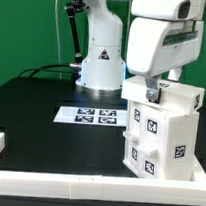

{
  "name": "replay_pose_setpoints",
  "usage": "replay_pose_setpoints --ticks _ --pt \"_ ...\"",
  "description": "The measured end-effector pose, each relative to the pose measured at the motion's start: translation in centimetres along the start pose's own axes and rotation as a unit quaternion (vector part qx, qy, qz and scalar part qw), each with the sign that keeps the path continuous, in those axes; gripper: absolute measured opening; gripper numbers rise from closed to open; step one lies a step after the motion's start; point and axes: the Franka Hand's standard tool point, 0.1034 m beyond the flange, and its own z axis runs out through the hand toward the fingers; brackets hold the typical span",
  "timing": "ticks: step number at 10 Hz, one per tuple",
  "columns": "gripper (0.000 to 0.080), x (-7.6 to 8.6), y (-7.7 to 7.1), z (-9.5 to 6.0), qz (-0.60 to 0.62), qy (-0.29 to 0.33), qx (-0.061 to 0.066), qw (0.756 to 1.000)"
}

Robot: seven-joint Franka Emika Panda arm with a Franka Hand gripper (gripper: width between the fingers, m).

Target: Assemble cabinet

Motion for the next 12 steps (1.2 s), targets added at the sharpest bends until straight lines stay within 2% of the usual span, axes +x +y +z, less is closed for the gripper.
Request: replay_pose_setpoints --ticks 3,5,10,12 --pt "0.0558 0.36 -0.44 0.02 0.163 0.000 0.000 0.987" --pt "0.0558 0.43 -0.53 0.05 0.255 0.000 0.001 0.967" --pt "0.0558 0.50 -0.71 0.14 0.428 0.001 0.005 0.904" --pt "0.0558 0.52 -0.77 0.15 0.493 0.001 0.006 0.870"
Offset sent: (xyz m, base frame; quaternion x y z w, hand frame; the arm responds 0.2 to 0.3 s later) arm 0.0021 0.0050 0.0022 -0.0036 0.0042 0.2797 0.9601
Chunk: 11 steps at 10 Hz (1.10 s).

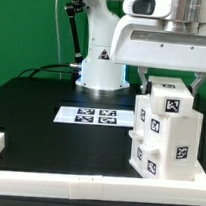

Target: Assemble cabinet

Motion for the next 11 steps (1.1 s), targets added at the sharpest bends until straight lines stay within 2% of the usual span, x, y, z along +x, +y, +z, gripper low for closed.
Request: replay_pose_setpoints --ticks 4,6,9,11 --pt "0.0558 -0.3 -0.7 0.1 0.197 0.006 0.011 0.980" --pt "0.0558 -0.3 -1.1 0.1 0.278 0.001 0.020 0.960" --pt "0.0559 -0.6 -1.9 0.1 0.390 -0.005 0.024 0.920" --pt "0.0560 -0.7 -2.2 0.0 0.480 -0.011 0.026 0.877"
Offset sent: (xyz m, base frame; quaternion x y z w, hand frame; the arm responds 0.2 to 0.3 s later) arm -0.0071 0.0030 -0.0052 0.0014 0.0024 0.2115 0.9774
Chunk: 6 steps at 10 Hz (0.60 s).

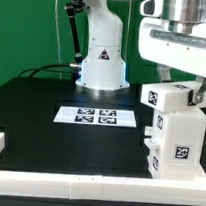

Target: Assemble cabinet

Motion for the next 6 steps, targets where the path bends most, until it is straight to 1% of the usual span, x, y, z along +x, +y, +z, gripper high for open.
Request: replay_pose_setpoints --ticks 2,3,6 --pt "0.0560 -0.34 -0.09 -0.03 0.090 -0.007 0.001 0.996" --pt "0.0560 -0.34 -0.08 -0.04 0.113 -0.014 0.001 0.994" --pt "0.0560 -0.41 -0.15 0.00 0.136 -0.018 0.003 0.991"
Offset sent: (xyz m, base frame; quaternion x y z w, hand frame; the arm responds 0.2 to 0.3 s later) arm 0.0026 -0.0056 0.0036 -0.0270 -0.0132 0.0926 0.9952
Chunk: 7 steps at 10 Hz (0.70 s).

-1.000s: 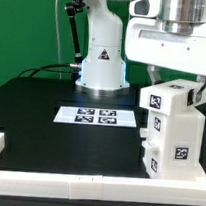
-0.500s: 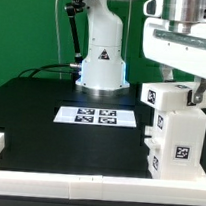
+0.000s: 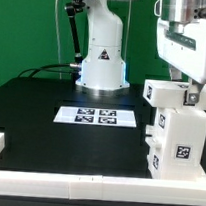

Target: Assemble cabinet

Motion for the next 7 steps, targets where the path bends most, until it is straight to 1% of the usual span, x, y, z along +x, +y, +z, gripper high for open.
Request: replay_pose_setpoints --ticks 1,2,3,6,7 --pt "0.0729 0.0 0.0 0.0 -0.008 0.000 0.000 1.000" --pt "0.0729 0.0 0.0 -0.3 -0.023 -0.001 0.004 1.000" --pt "0.0785 -0.1 -0.1 -0.9 -0.027 -0.002 0.009 1.000" --pt "0.0797 -0.4 -0.2 -2.5 -0.028 -0.008 0.021 0.999" --pt "0.0797 -0.4 -0.2 -2.2 -0.030 -0.007 0.019 0.999"
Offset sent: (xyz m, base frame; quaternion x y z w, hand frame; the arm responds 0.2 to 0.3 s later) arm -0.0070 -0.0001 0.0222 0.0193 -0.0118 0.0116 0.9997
